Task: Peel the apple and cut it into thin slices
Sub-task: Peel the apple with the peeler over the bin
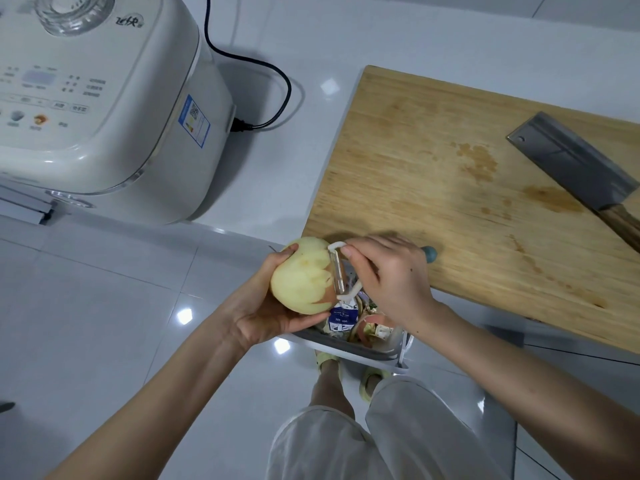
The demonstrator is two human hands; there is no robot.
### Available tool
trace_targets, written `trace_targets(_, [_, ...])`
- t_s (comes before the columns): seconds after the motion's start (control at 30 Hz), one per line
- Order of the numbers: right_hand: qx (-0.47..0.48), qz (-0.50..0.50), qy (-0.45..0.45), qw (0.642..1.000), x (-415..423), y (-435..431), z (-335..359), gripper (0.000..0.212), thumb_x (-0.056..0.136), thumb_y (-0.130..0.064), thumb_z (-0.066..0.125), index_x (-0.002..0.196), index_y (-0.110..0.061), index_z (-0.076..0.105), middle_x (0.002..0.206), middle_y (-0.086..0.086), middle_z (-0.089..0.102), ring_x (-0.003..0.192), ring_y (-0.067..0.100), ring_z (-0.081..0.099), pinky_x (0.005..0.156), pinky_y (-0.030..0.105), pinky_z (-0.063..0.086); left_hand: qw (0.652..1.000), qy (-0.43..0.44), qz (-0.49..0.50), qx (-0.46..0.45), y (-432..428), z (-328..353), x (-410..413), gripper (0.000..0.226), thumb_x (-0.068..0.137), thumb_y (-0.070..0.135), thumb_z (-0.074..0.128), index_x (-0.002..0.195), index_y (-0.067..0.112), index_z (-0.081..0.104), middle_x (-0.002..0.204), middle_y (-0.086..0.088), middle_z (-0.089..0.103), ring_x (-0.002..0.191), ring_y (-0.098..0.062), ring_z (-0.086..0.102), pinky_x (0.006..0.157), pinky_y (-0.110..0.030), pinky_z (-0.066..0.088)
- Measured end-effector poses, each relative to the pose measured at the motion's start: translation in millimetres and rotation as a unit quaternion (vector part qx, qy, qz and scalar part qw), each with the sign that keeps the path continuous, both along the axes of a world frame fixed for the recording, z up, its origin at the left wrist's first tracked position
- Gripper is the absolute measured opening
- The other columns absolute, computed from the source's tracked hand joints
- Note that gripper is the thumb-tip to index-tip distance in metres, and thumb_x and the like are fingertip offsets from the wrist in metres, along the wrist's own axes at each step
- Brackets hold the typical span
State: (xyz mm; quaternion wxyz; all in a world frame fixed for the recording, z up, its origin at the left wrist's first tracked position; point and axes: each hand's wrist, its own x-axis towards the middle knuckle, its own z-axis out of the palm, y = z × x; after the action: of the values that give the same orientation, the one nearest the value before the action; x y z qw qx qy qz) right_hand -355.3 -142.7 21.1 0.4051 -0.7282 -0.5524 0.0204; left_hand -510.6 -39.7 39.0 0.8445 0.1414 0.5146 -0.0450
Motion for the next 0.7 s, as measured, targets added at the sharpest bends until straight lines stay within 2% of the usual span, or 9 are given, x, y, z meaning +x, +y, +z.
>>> trace_targets(0.2, [-0.018,0.004,0.07,0.997,2.5,-6.0,-9.6,0.026,0.092,-0.023,0.051,0.086,-0.01,0.073,0.072,-0.002,0.071,0.062,0.014,0.064,0.059,0.031,0.051,1.0,0.011,0.001,0.001,2.3,-2.0,-4.2,0.056,0.075,0.045,0.065,0.118,0.009,0.061,0.101,-0.02,0.067,0.082,-0.035,0.069,0.061,-0.045,0.058])
trace_targets(0.33, [-0.028,-0.003,0.104,0.994,-1.6,-4.8,-13.7,0.027,0.092,-0.024,0.051,0.088,-0.011,0.073,0.068,-0.014,0.064,0.058,-0.002,0.049,0.057,0.018,0.037,1.0,0.004,0.007,0.002,3.9,-3.2,-6.2,0.051,0.07,0.041,0.064,0.107,0.007,0.062,0.086,-0.019,0.07,0.073,-0.034,0.07,0.057,-0.045,0.058])
trace_targets(0.4, [-0.045,0.002,0.11,0.993,-1.7,-7.2,-18.1,0.029,0.091,-0.027,0.049,0.09,-0.012,0.074,0.072,-0.01,0.069,0.061,0.001,0.055,0.057,0.019,0.041,1.0,0.007,-0.001,0.004,3.4,-4.2,-8.0,0.05,0.069,0.041,0.063,0.106,0.007,0.062,0.086,-0.019,0.07,0.073,-0.034,0.07,0.056,-0.045,0.058])
trace_targets(0.47, [-0.063,-0.008,0.107,0.992,-1.4,-11.0,-23.0,0.033,0.087,-0.029,0.045,0.09,-0.012,0.075,0.081,-0.004,0.074,0.071,0.009,0.065,0.063,0.019,0.046,1.0,0.008,0.0,0.0,2.3,-5.3,-10.4,0.048,0.07,0.04,0.062,0.105,0.007,0.062,0.087,-0.019,0.07,0.073,-0.034,0.07,0.055,-0.045,0.058])
trace_targets(0.57, [-0.083,-0.013,0.12,0.989,-3.7,-11.5,-27.2,0.037,0.08,-0.027,0.044,0.091,-0.009,0.075,0.086,0.0,0.074,0.077,0.008,0.065,0.067,0.01,0.042,1.0,0.006,0.005,-0.007,0.3,-8.4,-14.3,0.049,0.068,0.038,0.067,0.105,0.007,0.063,0.09,-0.019,0.07,0.076,-0.034,0.07,0.056,-0.045,0.058])
trace_targets(0.63, [-0.104,0.0,0.14,0.985,-6.6,-13.0,-31.6,0.026,0.084,-0.019,0.051,0.09,-0.009,0.074,0.081,-0.003,0.071,0.078,0.008,0.06,0.064,-0.002,0.036,1.0,-0.01,0.002,-0.013,-0.7,-9.9,-17.7,0.064,0.047,0.033,0.086,0.102,0.006,0.067,0.094,-0.021,0.069,0.08,-0.036,0.069,0.057,-0.046,0.058])
trace_targets(0.7, [-0.184,0.006,0.133,0.974,-8.7,-18.6,-41.9,0.018,0.082,-0.004,0.056,0.086,-0.01,0.073,0.072,-0.005,0.068,0.063,0.009,0.058,0.056,0.004,0.034,0.999,-0.034,0.007,-0.024,-0.9,-9.0,-19.2,0.072,0.024,0.026,0.093,0.09,0.003,0.074,0.092,-0.022,0.069,0.077,-0.038,0.069,0.055,-0.047,0.057])
